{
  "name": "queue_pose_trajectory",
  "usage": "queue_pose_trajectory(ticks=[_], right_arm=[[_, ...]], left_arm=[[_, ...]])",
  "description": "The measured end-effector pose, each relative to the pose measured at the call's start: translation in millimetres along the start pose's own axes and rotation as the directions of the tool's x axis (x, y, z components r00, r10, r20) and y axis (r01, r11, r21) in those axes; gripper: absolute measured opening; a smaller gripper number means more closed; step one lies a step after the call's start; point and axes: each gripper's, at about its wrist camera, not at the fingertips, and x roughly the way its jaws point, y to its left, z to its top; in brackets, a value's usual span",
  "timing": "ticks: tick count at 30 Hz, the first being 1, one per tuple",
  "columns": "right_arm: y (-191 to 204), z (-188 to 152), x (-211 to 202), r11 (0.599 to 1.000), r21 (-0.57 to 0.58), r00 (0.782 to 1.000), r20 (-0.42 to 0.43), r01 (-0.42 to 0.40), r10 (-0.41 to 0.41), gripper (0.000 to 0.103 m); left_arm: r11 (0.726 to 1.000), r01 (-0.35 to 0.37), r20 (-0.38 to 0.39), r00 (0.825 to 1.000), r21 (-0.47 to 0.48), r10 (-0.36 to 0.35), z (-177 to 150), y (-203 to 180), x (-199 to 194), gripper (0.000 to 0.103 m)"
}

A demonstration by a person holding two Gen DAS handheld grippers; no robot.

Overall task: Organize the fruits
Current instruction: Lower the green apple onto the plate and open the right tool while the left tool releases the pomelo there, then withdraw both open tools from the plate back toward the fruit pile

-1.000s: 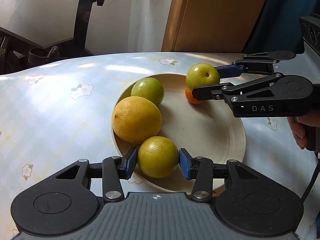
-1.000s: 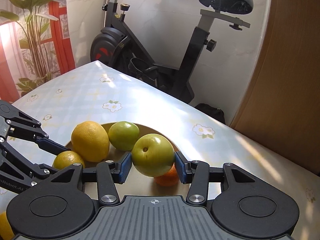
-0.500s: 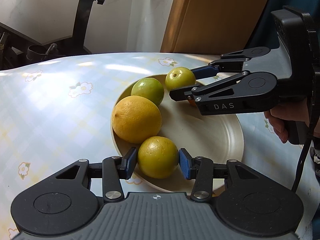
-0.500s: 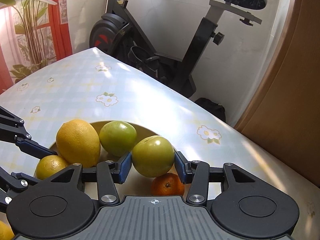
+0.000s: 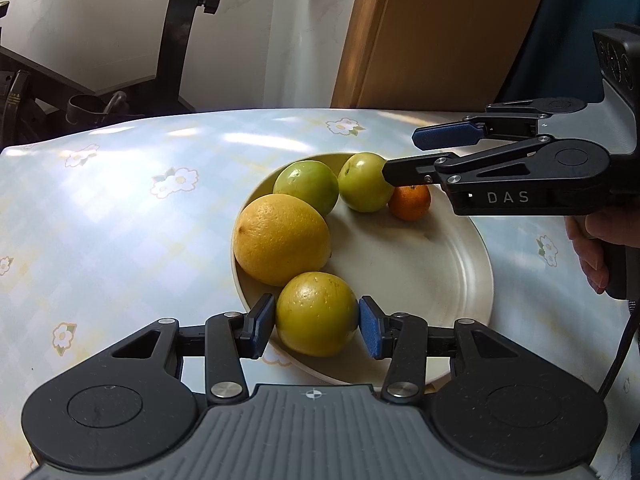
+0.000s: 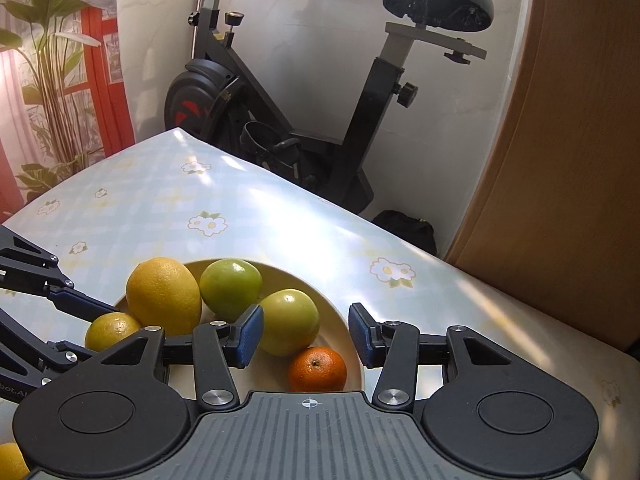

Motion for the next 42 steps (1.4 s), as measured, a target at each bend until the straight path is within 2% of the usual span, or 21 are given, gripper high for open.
queue_pose_trajectory(ticks=[9, 20, 28, 42], right_arm=[[-17, -30, -42, 0.990, 0.140, 0.999, 0.038, 0.027, -0.033, 0.043], [-11, -78, -85, 0.945, 0.326, 0.996, 0.085, 0.011, -0.041, 0.044], [20, -88, -98, 0.940, 0.342, 0.995, 0.097, -0.007, -0.028, 0.044], [59, -102, -108, 0.938, 0.343, 0.998, 0.053, -0.044, 0.028, 0.044]], left_arm=[[1.000, -0.027, 0.008, 1.000, -0.012, 0.027, -2, -3, -7, 0.050], [0.996, -0.049, 0.037, 0.998, -0.068, 0.052, -11, 13, -24, 0.052], [0.993, -0.067, 0.076, 0.994, -0.095, 0.074, -22, 31, -50, 0.052], [0.989, -0.093, 0.092, 0.990, -0.114, 0.103, -46, 63, -84, 0.052]])
